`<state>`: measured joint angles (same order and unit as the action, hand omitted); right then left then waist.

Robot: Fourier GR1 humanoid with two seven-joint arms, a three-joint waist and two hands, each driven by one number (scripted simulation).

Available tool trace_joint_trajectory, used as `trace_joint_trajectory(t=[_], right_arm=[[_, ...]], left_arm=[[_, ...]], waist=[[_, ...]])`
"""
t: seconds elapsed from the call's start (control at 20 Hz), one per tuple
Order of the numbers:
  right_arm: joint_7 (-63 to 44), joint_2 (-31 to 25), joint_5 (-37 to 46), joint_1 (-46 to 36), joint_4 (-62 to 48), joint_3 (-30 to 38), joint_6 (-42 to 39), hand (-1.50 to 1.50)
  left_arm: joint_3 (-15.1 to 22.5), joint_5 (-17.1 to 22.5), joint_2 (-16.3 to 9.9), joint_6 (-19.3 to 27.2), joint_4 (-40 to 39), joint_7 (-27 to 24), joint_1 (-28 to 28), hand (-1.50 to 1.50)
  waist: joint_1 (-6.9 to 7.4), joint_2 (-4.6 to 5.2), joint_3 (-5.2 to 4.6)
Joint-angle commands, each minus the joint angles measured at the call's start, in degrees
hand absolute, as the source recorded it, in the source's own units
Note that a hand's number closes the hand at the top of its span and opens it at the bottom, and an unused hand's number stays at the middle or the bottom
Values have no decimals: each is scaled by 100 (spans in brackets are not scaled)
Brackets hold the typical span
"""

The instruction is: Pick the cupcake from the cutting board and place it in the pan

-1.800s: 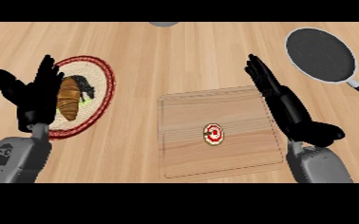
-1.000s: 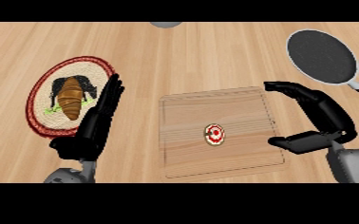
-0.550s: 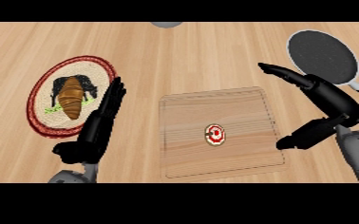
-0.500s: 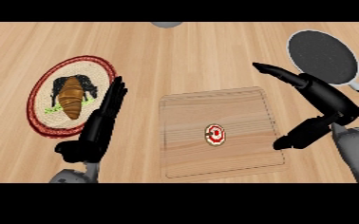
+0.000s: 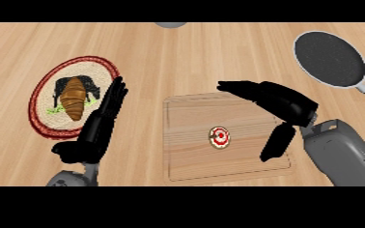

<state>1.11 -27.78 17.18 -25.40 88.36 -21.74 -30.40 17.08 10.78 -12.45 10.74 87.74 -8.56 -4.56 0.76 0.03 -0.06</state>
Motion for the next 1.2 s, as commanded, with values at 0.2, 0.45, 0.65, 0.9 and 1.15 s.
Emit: trace_joint_trajectory(t=[0.2, 0.45, 0.65, 0.9, 1.15], right_arm=[[-530, 261, 1254, 55, 103, -753, -167, -150], [-683, 950, 1753, 391, 37, -811, -207, -150], [-575, 1133, 2081, 260, -371, -602, -369, -150], [-135, 1177, 2341, 624, -266, -219, -248, -150], [127, 1618, 2728, 453, -1033, -107, 41, -150]], left_arm=[[-193, -83, -29, -146, 90, 55, 60, 0], [-323, -245, 226, -174, 91, 263, -63, 0], [-172, -424, 299, -269, 435, 209, 426, 0], [-440, -548, 454, -378, 270, 245, 198, 0], [-447, -638, 505, -512, 505, 285, 503, 0]], waist=[[-61, -10, 5], [-72, -8, 5], [-47, -6, 6], [-66, -6, 6], [-51, -4, 6]])
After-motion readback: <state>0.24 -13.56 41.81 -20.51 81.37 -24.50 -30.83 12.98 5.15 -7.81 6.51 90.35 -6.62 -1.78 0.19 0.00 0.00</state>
